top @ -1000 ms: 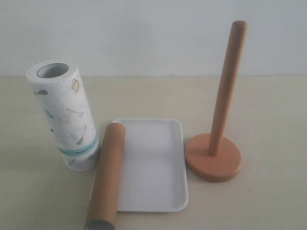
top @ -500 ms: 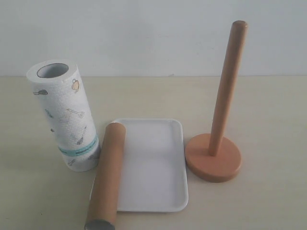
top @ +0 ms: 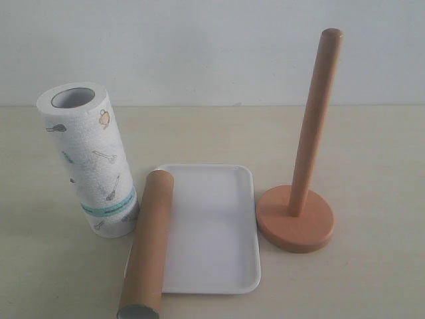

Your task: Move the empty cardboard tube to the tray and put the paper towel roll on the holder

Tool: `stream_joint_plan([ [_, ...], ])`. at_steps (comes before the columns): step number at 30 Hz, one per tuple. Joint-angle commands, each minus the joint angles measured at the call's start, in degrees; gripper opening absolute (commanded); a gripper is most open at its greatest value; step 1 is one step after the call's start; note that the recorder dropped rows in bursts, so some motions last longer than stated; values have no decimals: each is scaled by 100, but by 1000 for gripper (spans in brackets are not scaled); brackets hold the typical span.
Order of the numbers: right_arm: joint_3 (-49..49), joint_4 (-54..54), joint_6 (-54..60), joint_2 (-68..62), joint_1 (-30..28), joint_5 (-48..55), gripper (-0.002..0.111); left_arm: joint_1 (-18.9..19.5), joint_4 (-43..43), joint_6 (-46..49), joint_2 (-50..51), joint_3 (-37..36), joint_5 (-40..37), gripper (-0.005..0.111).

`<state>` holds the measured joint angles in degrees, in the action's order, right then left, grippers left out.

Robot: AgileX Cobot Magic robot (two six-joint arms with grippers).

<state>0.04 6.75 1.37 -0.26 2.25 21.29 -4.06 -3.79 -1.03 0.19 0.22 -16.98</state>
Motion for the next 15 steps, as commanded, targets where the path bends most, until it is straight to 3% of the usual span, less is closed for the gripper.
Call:
stream_joint_plan([
  [1,-4,7,25,26,-39,-5,0,16,15,-34,-19,-22,5,8],
  [7,-4,7,25,26,-39,-5,0,16,15,-34,-19,-22,488,8],
  [10,-4,7,25,26,-39,-5,0,16,15,-34,-19,-22,1567,8],
  [13,-4,7,25,26,-39,-5,0,16,15,-34,-19,-22,3310,8],
  [15,-4,7,25,26,-39,-5,0,16,-79,-34,-19,-22,4074,8],
])
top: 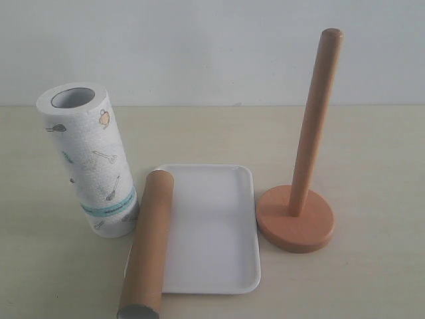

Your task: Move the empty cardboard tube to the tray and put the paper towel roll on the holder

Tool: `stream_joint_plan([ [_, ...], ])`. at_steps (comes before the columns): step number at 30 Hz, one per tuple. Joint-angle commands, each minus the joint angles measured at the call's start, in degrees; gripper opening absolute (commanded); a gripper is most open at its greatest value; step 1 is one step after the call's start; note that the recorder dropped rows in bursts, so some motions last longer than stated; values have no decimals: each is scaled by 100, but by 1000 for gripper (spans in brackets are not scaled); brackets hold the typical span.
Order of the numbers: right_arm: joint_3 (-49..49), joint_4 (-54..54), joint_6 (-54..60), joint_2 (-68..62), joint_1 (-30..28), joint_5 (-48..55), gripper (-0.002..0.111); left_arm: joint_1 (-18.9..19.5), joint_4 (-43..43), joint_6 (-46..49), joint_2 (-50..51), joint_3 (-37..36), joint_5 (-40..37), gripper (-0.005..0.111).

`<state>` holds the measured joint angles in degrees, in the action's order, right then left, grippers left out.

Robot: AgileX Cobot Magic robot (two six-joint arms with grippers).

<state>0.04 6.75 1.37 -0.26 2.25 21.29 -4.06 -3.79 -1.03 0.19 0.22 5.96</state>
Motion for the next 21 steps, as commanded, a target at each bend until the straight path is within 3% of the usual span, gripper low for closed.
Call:
stream_joint_plan([
  [1,-4,7,25,26,-39,-5,0,16,-157,-34,-19,-22,1960,8],
  [5,-4,7,25,26,-39,-5,0,16,-157,445,51,493,1873,8],
  [12,-4,7,25,26,-39,-5,0,16,-107,692,1850,1041,940,8],
  [16,-4,7,11,26,-39,-5,0,16,-130,507,3150,1041,1423,8],
  [21,-4,7,11,26,-39,-5,0,16,-130,-99,3718,1041,2196,8],
])
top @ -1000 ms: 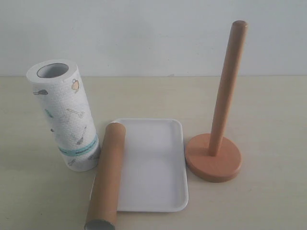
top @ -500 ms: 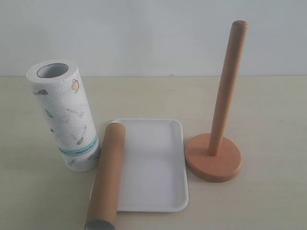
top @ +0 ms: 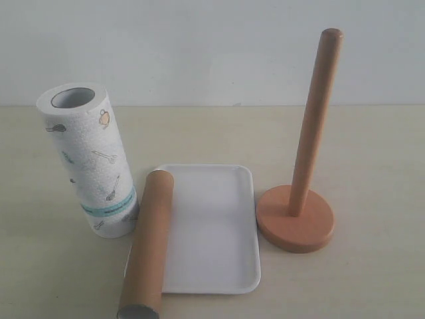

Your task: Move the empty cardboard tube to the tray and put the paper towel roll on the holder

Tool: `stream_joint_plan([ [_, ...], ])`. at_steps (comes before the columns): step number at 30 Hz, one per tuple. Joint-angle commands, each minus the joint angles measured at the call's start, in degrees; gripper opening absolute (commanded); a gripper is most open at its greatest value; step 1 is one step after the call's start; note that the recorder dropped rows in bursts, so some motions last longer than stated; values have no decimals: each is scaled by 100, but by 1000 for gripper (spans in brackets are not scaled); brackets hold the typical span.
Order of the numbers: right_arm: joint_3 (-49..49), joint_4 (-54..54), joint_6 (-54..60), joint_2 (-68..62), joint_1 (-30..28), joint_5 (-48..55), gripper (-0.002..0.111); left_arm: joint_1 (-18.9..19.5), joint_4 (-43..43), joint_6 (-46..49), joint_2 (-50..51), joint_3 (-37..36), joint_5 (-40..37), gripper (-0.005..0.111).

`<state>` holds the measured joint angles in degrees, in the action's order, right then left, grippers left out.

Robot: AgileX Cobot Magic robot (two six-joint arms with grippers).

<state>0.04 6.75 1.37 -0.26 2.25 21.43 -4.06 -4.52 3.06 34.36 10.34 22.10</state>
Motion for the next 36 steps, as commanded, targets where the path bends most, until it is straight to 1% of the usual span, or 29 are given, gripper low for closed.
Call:
stream_joint_plan([
  [1,-4,7,11,26,-39,-19,0,16,-32,-987,504,29,632,8],
  [2,-4,7,11,26,-39,-19,0,16,44,-1233,609,29,632,8],
  [4,-4,7,11,26,-39,-19,0,16,796,-1590,1031,29,621,8],
  [5,-4,7,11,26,-39,-19,0,16,1585,-1703,1346,29,800,8],
  [6,-4,7,11,26,-39,-19,0,16,2098,-1790,1526,29,1008,8],
  [7,-4,7,11,26,-39,-19,0,16,2901,-1948,1885,29,1564,8],
  [9,-4,7,11,26,-39,-19,0,16,3823,-1976,2382,29,2259,8],
  [10,-4,7,11,26,-39,-19,0,16,4020,-1976,2683,29,2276,8],
  [14,-4,7,11,26,-39,-19,0,16,4009,-1976,3292,29,2186,8],
  [15,-4,7,11,26,-39,-19,0,16,4009,-1976,3332,29,2173,9],
  [16,-4,7,11,26,-39,-19,0,16,4009,-2062,3348,17,2142,15],
  [17,-4,7,11,26,-39,-19,0,16,4009,-2262,3348,4,2142,22],
  [18,-4,7,11,26,-39,-19,0,16,4009,-2692,3348,4,2165,34],
  [20,-4,7,11,26,-39,-19,0,16,4009,-3124,3348,4,2189,55],
  [23,-4,7,11,26,-39,-19,0,16,4009,-3179,3348,4,2202,90],
  [25,-4,7,9,26,-39,-84,0,16,4009,-3179,3348,4,2226,107],
  [26,-4,7,9,26,-39,-109,0,16,4009,-3179,3348,4,2258,110],
  [31,-4,7,9,26,-39,-109,0,16,3982,-3127,3348,4,2467,110],
  [33,-4,7,9,26,-39,-109,0,16,3972,-2741,3348,4,2500,110],
  [34,-4,7,9,26,-39,-109,0,16,3972,-2307,3348,4,2500,110],
  [36,-4,7,9,26,-39,-109,0,16,3972,-1826,3403,4,2623,110],
])
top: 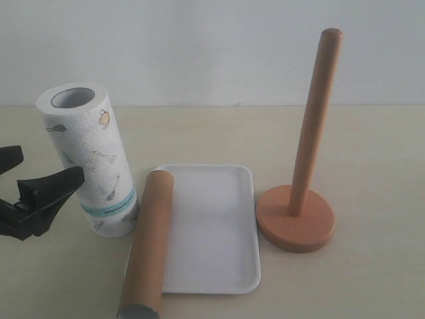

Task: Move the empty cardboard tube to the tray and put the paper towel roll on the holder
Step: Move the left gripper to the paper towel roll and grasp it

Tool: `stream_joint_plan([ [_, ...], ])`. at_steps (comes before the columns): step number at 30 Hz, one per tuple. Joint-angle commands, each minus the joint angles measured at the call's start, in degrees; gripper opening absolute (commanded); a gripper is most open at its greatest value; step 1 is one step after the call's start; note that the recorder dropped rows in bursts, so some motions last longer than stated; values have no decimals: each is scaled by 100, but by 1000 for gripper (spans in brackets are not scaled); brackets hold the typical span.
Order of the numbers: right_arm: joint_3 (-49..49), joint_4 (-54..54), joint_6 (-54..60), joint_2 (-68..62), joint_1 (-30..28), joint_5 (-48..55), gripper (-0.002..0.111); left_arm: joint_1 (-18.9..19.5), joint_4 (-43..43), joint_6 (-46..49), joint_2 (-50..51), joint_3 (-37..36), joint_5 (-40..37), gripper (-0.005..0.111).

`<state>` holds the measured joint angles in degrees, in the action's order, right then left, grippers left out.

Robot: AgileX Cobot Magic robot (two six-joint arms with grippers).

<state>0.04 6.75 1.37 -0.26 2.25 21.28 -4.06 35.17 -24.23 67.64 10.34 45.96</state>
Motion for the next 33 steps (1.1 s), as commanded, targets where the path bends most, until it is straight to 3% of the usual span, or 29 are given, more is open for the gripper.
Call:
stream_joint_plan([
  [1,-4,7,9,26,-39,-94,0,16,-9,975,124,4,457,110],
  [8,-4,7,9,26,-39,-94,0,16,-939,1331,784,4,1631,110],
  [13,-4,7,9,26,-39,-94,0,16,-975,1399,1437,15,2400,110],
  [22,-4,7,9,26,-39,-94,0,16,-535,1494,2576,544,2400,110],
  [33,-4,7,9,26,-39,-94,0,16,-379,1116,3168,1440,2400,110],
])
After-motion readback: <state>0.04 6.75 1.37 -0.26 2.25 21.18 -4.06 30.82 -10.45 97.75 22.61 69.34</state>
